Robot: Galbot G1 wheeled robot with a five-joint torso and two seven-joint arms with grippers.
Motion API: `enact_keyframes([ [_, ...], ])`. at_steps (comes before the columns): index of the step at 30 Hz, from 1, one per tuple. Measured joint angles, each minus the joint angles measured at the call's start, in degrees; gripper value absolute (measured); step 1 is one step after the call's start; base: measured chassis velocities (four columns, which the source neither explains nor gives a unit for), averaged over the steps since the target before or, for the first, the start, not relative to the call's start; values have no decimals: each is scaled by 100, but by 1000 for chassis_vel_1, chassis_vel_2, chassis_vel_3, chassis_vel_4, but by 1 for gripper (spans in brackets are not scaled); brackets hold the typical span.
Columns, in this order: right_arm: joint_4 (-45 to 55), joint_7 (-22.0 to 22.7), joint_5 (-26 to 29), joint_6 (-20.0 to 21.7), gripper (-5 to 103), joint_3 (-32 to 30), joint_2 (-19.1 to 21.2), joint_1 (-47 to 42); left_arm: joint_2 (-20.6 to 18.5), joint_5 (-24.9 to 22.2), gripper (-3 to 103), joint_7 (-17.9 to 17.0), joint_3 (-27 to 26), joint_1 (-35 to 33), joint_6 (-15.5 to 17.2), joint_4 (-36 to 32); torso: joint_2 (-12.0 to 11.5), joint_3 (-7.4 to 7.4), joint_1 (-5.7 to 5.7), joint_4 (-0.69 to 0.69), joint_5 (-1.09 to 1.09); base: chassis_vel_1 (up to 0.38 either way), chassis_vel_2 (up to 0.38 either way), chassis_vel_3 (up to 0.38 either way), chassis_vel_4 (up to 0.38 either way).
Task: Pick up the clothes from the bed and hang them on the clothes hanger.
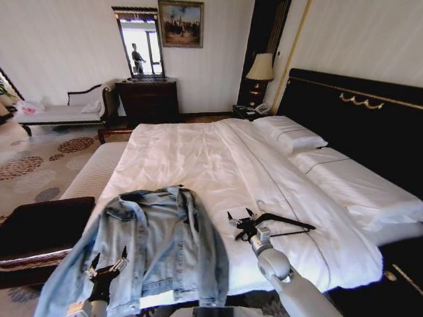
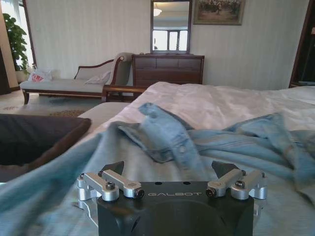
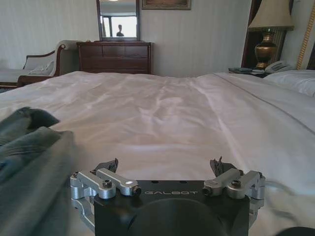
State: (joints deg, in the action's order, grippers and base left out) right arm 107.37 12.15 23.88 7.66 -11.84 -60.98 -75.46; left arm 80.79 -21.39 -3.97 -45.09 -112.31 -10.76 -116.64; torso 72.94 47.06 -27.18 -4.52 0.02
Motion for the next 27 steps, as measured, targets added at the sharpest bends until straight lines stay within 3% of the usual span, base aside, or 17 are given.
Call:
enact_keyframes([
  [16,84,14,31,17,100,-83,201,-108,-2,53,100,92,40,11,-70,-120,0,0,0,0,0,-128,-123,136,130],
  [19,103,13,-28,17,100,-101,272,-149,-19,163,100,183,38,-46,-211,-164,0,0,0,1,0,-8,-5,19,6],
  [22,162,-60,33,15,100,-128,531,-211,-35,569,100,170,7,-152,-645,-114,1,-1,0,0,-2,0,0,0,0],
  [23,162,-60,33,15,100,-128,531,-211,-35,569,100,170,7,-152,-645,-114,1,-1,0,0,-2,0,0,0,0],
  [27,184,-344,-280,207,100,-150,1196,-157,28,977,99,64,-73,-254,-1253,32,1,-2,2,1,-2,0,0,0,0],
])
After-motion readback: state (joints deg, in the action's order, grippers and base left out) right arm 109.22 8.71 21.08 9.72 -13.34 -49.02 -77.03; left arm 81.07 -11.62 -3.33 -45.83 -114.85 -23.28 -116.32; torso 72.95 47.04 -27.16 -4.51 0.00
